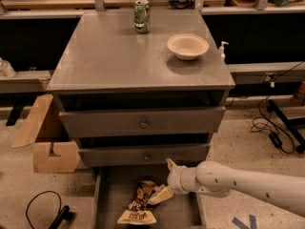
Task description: Pick brown chip bag from bottom drawer and place on counter
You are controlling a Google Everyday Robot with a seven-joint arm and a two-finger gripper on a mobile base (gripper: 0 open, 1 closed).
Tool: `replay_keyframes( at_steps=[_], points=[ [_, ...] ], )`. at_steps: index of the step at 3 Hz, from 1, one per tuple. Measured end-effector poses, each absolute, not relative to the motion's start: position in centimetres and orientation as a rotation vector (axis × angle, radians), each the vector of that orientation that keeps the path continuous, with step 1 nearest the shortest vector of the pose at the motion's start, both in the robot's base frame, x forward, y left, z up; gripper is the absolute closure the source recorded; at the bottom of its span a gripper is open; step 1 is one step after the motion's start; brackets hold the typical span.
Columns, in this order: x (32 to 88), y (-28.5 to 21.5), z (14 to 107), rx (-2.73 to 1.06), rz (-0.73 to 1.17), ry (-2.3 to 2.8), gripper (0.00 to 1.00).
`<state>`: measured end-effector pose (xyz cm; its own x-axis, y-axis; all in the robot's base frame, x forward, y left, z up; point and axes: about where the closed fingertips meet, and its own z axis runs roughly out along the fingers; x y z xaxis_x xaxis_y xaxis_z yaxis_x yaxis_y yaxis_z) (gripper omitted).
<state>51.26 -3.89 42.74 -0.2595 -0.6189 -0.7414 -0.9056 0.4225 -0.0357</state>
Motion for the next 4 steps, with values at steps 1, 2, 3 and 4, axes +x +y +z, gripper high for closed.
replay_keyframes(
  at_steps=[1, 2, 3, 4],
  points=[
    [51.3, -1.0, 37.6, -1.288, 0.595, 1.992, 0.0],
    [51.0, 1.5, 31.3, -1.286, 0.66, 2.028, 0.0],
    [51.0, 3.4, 26.0, -1.308, 0.709, 2.077, 0.0],
    [50.6, 5.1, 21.6, -1.351, 0.731, 2.128, 0.0]
  ],
)
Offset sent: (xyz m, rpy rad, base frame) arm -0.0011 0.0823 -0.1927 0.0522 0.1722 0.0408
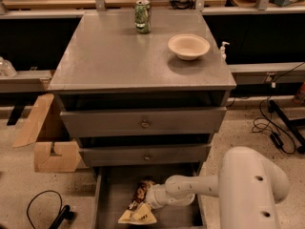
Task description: Pick brown chip bag from bottom drawer and place on counter
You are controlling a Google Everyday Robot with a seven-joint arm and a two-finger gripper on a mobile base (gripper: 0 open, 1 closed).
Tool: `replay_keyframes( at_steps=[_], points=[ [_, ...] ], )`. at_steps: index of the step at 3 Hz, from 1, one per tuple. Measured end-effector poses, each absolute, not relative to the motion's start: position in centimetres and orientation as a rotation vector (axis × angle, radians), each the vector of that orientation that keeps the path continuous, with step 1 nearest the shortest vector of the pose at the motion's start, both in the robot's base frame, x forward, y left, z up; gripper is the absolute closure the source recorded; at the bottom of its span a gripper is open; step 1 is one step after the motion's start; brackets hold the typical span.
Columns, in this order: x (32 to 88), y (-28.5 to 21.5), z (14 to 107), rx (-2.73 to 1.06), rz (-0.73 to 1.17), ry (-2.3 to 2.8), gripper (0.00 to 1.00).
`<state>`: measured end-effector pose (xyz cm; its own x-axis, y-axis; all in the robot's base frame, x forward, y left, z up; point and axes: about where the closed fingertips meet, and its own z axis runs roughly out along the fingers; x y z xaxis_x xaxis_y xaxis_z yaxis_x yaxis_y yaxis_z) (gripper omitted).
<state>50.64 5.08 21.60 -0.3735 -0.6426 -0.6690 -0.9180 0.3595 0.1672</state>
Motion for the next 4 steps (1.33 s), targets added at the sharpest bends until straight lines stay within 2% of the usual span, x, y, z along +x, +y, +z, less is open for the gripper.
replay_keyframes(
  at_steps=[1, 2, 4],
  points=[
    [50.4, 6.1, 18.1, -1.409, 0.721, 2.164, 0.0],
    [50.0, 6.5, 15.4, -1.455, 0.709, 2.19, 0.15],
    [49.4, 7.2, 13.2, -1.482, 0.701, 2.221, 0.62]
  ],
)
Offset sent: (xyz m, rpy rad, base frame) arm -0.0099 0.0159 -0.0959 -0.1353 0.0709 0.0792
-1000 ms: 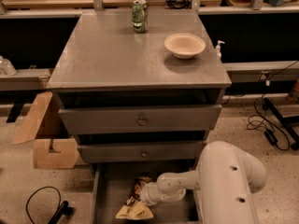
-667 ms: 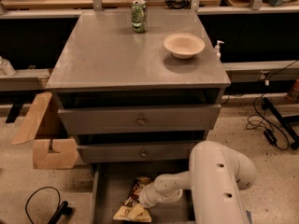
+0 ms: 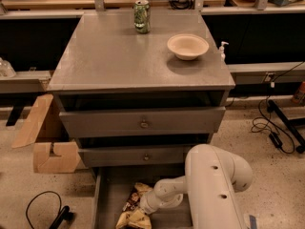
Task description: Pick brown chip bag from bottom drawer and place on counter
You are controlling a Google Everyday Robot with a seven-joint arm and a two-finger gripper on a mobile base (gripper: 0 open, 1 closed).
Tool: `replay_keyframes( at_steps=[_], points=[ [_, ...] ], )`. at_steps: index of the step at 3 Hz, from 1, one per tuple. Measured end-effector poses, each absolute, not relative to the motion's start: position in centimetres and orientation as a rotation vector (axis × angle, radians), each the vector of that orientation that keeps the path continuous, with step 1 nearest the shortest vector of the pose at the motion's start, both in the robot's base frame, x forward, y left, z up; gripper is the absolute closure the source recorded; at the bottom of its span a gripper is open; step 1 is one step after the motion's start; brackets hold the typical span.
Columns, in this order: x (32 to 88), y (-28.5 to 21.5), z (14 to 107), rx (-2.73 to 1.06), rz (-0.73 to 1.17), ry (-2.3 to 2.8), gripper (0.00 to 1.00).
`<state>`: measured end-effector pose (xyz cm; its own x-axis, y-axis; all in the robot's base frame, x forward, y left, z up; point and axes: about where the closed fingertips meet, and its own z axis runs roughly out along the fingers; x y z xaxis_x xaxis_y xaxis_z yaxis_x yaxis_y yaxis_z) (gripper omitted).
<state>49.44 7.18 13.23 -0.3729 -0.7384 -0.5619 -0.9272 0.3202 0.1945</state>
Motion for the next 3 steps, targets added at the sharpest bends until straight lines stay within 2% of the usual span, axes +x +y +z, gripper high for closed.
replay_keyframes(
  at_steps=[1, 2, 3],
  points=[
    [49.4, 7.2, 13.6, -1.482, 0.701, 2.221, 0.94],
    [49.4, 7.2, 13.6, -1.482, 0.701, 2.221, 1.0],
    [49.0, 7.2, 15.2, -1.507, 0.696, 2.193, 1.0]
  ],
)
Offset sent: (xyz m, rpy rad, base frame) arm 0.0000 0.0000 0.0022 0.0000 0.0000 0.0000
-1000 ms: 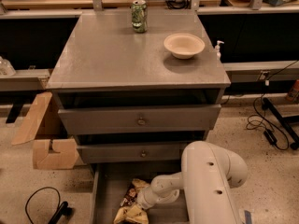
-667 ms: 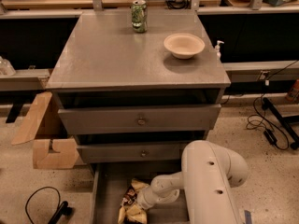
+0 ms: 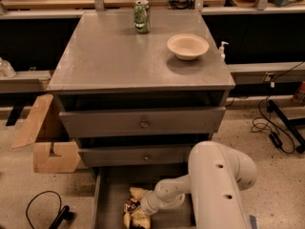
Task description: Pick brown chip bag from bottom drawer and place on counter
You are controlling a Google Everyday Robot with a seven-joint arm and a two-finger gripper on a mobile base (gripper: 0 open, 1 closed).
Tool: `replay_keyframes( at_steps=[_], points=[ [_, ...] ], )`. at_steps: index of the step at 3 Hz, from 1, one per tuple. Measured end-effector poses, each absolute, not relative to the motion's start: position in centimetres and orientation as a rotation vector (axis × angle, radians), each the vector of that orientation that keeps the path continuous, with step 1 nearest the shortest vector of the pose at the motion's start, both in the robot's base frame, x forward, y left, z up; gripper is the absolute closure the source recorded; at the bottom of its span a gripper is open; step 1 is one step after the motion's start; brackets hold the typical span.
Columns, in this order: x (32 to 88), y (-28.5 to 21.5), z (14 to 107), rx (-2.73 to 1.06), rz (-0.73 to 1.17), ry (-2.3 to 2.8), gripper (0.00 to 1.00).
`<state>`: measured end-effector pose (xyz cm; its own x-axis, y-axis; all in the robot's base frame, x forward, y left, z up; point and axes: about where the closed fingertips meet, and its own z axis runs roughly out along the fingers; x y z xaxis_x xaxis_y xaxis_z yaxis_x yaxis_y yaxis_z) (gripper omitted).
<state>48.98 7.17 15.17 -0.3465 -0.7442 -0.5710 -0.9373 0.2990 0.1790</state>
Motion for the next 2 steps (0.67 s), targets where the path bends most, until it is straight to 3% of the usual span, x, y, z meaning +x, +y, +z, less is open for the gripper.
replay_keyframes(
  at_steps=[2],
  points=[
    [42.8, 6.4, 25.9, -1.611, 0.786, 1.871, 1.0]
  ],
)
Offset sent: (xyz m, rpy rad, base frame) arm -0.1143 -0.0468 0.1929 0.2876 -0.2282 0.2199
